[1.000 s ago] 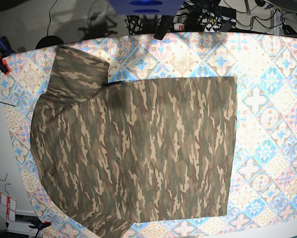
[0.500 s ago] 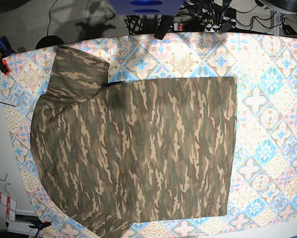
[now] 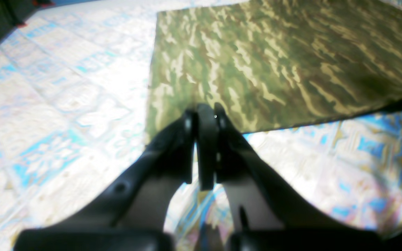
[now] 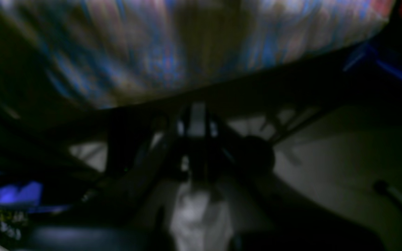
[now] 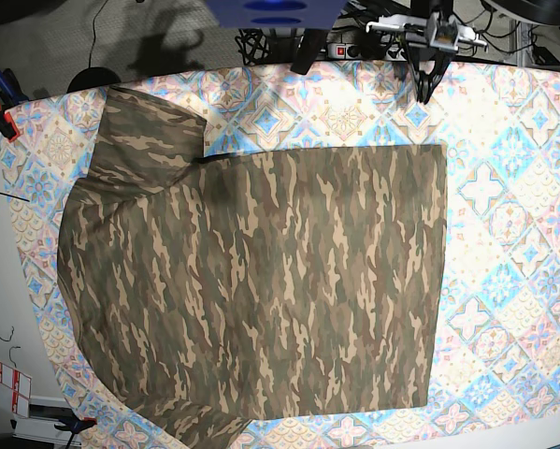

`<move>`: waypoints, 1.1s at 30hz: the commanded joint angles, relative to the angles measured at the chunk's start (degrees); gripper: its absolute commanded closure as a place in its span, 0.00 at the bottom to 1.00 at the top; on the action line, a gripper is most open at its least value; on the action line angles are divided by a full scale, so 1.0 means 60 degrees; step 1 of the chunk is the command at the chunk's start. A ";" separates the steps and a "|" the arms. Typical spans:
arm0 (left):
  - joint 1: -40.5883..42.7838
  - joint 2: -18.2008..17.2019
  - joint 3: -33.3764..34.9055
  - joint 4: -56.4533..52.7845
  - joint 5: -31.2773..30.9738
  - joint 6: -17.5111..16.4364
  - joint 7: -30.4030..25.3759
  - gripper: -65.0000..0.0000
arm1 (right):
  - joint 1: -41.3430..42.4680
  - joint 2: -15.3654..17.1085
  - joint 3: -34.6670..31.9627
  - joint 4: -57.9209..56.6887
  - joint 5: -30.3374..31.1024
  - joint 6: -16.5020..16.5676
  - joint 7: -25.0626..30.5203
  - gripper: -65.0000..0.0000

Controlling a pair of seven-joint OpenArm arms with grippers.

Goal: Fold the T-shirt properly
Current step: 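Move both grippers down toward the shirt's shoulder corners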

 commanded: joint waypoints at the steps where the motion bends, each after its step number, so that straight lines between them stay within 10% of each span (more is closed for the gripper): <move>1: 0.0161 -0.0011 -0.0039 0.0545 -0.0145 -0.0005 0.0177 0.99 | -0.0560 0.0080 0.0018 0.1000 0.0072 0.0006 -0.0156 1.00; 10: 0.0044 -0.0890 -0.0581 0.3446 -0.1654 -0.0005 0.4851 0.99 | -0.2025 0.0534 0.0092 0.8634 0.0072 0.0006 -0.6955 1.00; 19: -0.1846 -0.1432 -0.3189 0.3549 -0.4262 -0.0342 1.0082 1.00 | 0.0172 0.0974 0.0018 1.0495 0.0116 0.0020 -1.2596 1.00; 25: -0.2667 -0.1491 -0.4727 0.3534 -0.5331 -0.1822 1.1752 1.00 | 0.1403 0.1032 0.0004 1.0553 0.0790 0.0035 -1.4427 1.00; 33: -0.3150 -0.1491 -0.4815 0.3387 -0.5302 -0.1925 1.2353 1.00 | 0.2209 0.1941 0.0033 1.0495 0.3091 0.0035 -1.5175 0.74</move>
